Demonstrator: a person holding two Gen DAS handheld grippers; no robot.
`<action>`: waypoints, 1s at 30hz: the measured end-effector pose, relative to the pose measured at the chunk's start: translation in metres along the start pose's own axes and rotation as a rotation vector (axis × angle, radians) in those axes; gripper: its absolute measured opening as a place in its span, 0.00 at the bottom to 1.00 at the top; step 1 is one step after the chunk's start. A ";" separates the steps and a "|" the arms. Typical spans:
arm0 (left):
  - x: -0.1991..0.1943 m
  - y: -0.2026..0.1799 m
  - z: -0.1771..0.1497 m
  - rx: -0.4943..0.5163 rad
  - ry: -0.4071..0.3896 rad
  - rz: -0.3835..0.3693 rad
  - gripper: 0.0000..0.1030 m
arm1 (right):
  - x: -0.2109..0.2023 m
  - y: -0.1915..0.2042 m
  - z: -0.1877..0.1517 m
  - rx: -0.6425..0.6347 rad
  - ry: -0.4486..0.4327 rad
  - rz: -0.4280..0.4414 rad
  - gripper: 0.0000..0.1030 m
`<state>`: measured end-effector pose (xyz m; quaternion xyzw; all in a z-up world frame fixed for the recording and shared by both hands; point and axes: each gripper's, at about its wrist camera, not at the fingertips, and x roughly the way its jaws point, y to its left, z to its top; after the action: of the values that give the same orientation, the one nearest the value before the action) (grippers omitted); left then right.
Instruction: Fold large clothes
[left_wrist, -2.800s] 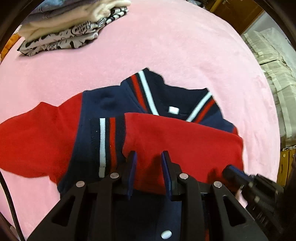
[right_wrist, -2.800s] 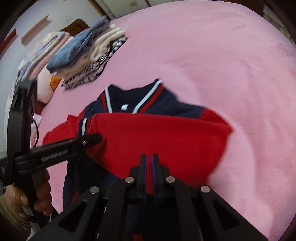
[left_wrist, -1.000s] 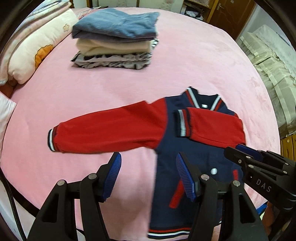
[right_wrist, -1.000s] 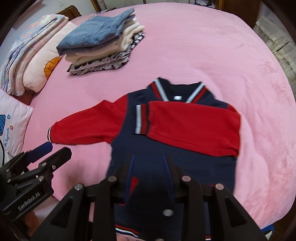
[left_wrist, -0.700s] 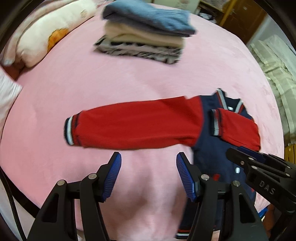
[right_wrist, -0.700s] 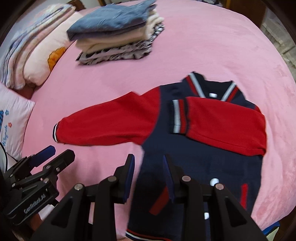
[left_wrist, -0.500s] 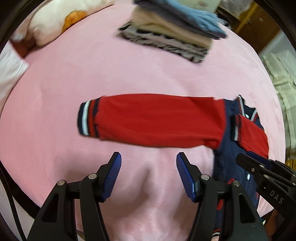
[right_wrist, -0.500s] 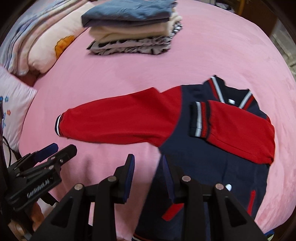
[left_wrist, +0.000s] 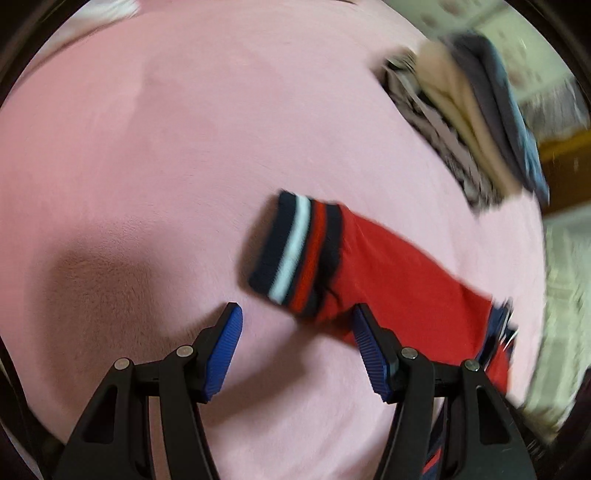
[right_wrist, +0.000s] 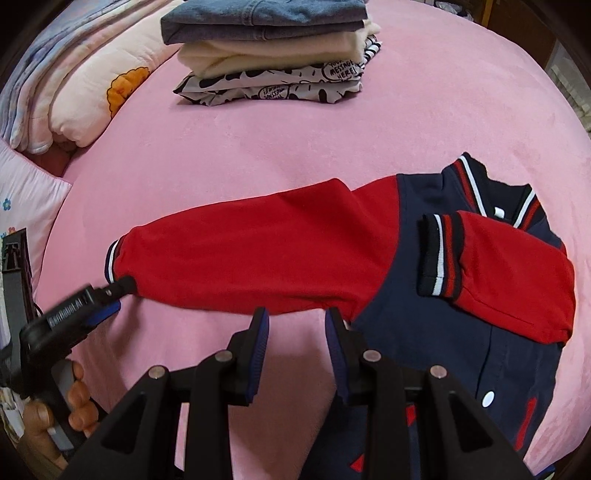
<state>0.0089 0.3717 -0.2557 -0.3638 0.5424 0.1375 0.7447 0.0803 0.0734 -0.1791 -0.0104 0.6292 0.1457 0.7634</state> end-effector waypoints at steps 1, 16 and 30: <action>0.003 0.004 0.002 -0.022 0.003 -0.015 0.59 | 0.001 -0.001 -0.001 0.009 0.003 0.001 0.31; 0.003 -0.003 0.014 -0.063 -0.007 -0.118 0.23 | 0.004 -0.018 -0.014 0.073 0.010 0.013 0.31; -0.071 -0.224 -0.052 0.425 -0.162 -0.233 0.23 | -0.032 -0.114 -0.056 0.224 -0.060 -0.004 0.31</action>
<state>0.0800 0.1925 -0.1110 -0.2470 0.4520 -0.0373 0.8563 0.0483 -0.0533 -0.1789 0.0780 0.6185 0.0734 0.7785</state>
